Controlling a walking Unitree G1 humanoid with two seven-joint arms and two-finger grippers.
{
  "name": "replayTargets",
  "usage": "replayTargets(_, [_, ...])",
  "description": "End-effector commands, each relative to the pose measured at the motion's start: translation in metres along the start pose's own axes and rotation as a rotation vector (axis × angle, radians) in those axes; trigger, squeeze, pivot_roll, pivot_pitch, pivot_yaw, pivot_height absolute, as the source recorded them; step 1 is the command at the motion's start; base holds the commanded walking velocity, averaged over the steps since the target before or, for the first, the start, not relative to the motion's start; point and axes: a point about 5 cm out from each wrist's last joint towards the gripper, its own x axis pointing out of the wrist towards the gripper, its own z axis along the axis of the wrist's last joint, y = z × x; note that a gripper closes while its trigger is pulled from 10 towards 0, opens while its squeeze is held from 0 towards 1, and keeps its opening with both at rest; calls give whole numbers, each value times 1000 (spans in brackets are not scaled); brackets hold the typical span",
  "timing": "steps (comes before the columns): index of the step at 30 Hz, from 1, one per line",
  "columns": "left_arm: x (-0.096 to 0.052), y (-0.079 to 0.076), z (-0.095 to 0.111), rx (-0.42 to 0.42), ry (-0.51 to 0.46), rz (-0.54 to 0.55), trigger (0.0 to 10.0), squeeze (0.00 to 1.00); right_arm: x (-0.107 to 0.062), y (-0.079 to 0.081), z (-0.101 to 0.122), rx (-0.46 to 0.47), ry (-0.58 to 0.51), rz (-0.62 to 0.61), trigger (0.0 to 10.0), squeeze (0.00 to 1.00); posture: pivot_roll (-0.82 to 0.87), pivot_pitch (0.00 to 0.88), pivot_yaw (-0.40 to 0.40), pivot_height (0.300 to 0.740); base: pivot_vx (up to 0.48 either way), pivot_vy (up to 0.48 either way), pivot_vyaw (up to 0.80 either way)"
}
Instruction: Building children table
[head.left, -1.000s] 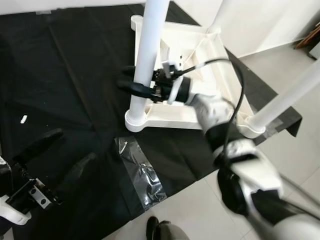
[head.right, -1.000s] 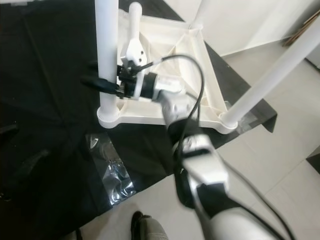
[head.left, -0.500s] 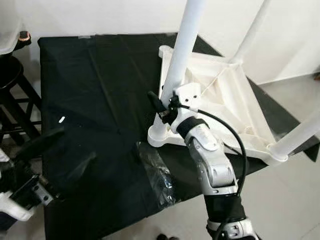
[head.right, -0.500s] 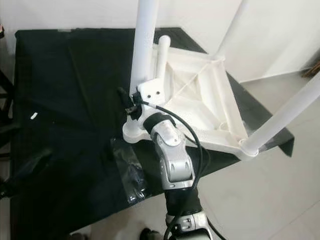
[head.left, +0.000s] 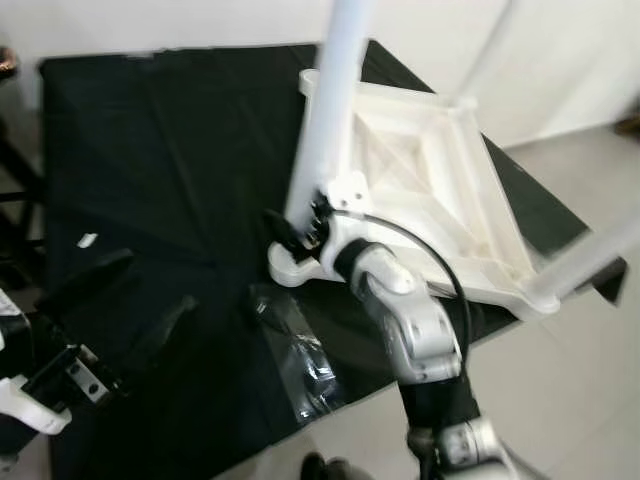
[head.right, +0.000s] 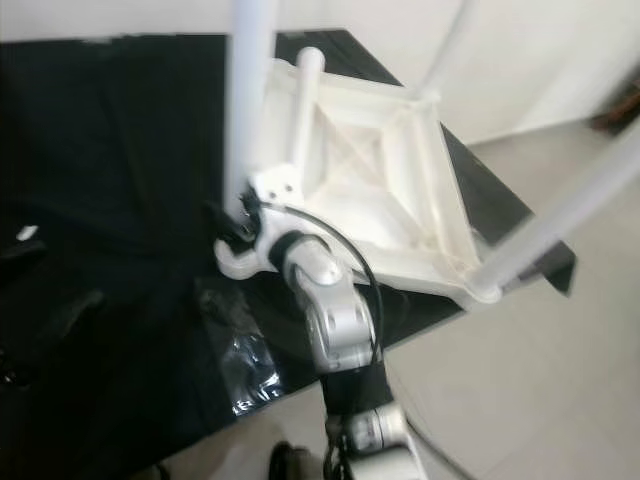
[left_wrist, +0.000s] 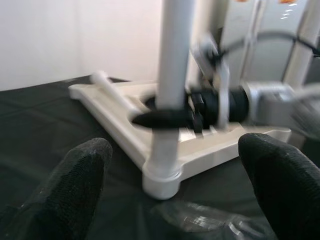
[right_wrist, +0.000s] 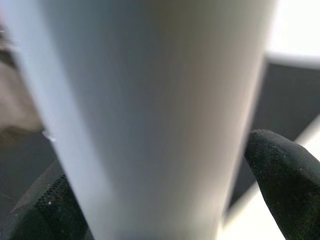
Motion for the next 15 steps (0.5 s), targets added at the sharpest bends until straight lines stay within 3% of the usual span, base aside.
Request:
replayTargets(1, [-1,-3,-1,1,13,-6,10000,0,-1,-1,0,-11,-26,133,10000,267,183,241,-166,740,0,0,0])
replayTargets(2, [-1,-4,-1,1,13,-6,10000,0,-2,-5,2,-46,-21,215,10000,0,184,242,-166,740,0,0,0])
replayTargets(3, [-1,-4,0,0,14,-6,10000,0,-3,-9,4,-71,-14,291,10000,0,189,249,-167,740,0,0,0])
replayTargets(4, [-1,-4,0,0,14,-6,10000,0,-3,-9,4,-71,-14,291,10000,0,189,249,-167,740,0,0,0])
replayTargets(5, [-2,-5,0,-1,18,-5,10000,0,-5,-17,10,-122,-5,412,10000,0,198,259,-168,740,0,0,0])
replayTargets(10, [-6,-7,2,3,32,2,10000,0,0,-30,25,-153,-17,511,10000,0,216,270,-173,740,0,0,0])
replayTargets(15, [-9,-7,4,12,42,17,10000,0,1,-37,36,-117,-48,621,10000,0,231,280,-180,740,0,0,0])
